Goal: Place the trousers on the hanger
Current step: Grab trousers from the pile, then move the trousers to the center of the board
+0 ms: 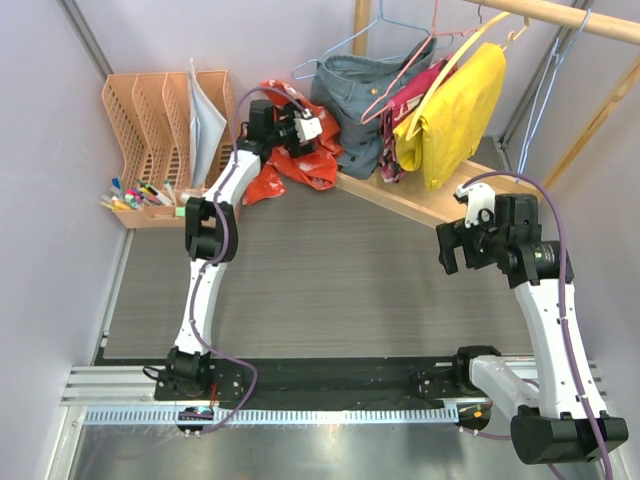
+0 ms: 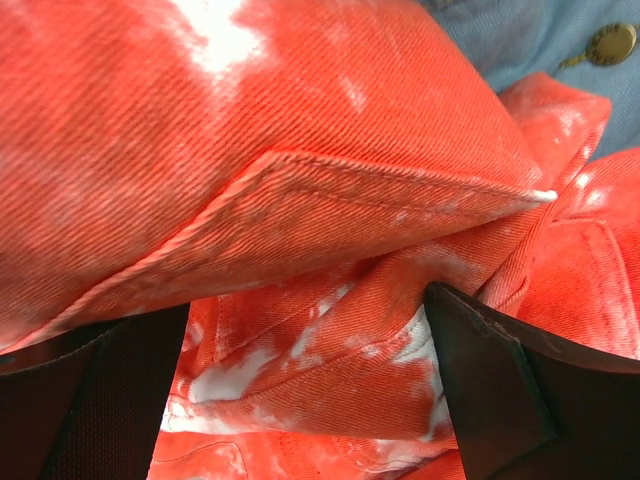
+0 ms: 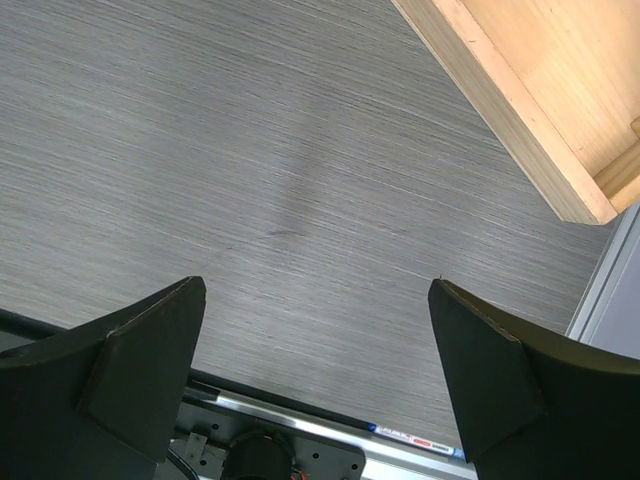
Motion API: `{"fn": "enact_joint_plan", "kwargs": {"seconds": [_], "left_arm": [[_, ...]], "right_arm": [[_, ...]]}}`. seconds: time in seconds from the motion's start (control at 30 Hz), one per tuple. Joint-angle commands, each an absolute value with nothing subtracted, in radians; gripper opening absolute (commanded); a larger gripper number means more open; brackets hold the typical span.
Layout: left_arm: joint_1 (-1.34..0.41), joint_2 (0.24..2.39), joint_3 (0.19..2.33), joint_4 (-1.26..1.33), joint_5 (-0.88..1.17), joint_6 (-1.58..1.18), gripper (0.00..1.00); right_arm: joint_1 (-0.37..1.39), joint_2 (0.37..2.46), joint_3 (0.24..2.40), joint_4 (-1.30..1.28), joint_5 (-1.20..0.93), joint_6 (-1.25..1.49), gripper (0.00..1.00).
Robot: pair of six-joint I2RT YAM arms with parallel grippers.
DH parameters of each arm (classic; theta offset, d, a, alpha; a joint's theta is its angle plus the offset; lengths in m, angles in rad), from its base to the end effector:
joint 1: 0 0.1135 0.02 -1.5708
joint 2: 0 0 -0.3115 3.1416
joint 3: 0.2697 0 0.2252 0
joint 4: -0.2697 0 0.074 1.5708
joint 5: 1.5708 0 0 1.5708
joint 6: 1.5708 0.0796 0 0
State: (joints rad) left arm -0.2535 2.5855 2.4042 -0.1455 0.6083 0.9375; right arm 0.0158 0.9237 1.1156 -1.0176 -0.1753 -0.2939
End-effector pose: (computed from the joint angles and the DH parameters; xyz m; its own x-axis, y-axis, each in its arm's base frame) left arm 0.6089 -0.2048 0.2531 0.4043 0.5786 -0.7084 0.6824 0.3249 0.6549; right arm 0.1369 0.0160 0.3503 -0.6647 -0.2958 -0.6861 -0.3409 0.9372 -0.0737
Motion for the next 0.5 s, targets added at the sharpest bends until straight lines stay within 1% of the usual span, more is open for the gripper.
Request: {"fn": "enact_joint_plan", "kwargs": {"seconds": [0.0,0.13,0.17,0.23,0.27,0.3,0.33,0.4,0.43,0.47], "left_arm": [[-0.256,2.611,2.404,-0.072,0.565,0.985,1.00],[-0.256,2.619,2.366,-0.087,0.546,0.963,0.99],[-0.256,2.608,2.352,-0.097,0.545,0.963,0.90],[-0.256,2.589,2.301,-0.135,0.545,0.971,0.77],[-0.256,2.565,2.287,-0.156,0.542,0.969,0.66],[-0.255,2.551,2.272,-0.178,0.538,0.965,0.60],[-0.255,2.536,2.237,-0.217,0.538,0.965,0.43],[-0.256,2.467,2.157,-0.236,0.538,0.963,0.26],[-0.256,2.438,2.131,-0.247,0.543,0.957,0.11],[-0.256,2.384,2.106,-0.256,0.545,0.951,0.03]], "right_arm": [[0.014,0.928,1.124,-0.996,-0.138,-0.318,1.00],[0.014,0.933,1.121,-0.996,-0.137,-0.322,1.00],[0.014,0.931,1.121,-0.994,-0.137,-0.322,1.00],[0.012,0.934,1.121,-0.988,-0.124,-0.324,1.00],[0.014,0.934,1.121,-0.980,-0.120,-0.322,0.99],[0.012,0.931,1.124,-0.977,-0.114,-0.322,0.98],[0.012,0.933,1.129,-0.976,-0.106,-0.321,0.97],[0.012,0.925,1.135,-0.968,-0.107,-0.316,0.96],[0.014,0.923,1.138,-0.965,-0.110,-0.314,0.96],[0.014,0.922,1.144,-0.963,-0.115,-0.311,0.95]]}}
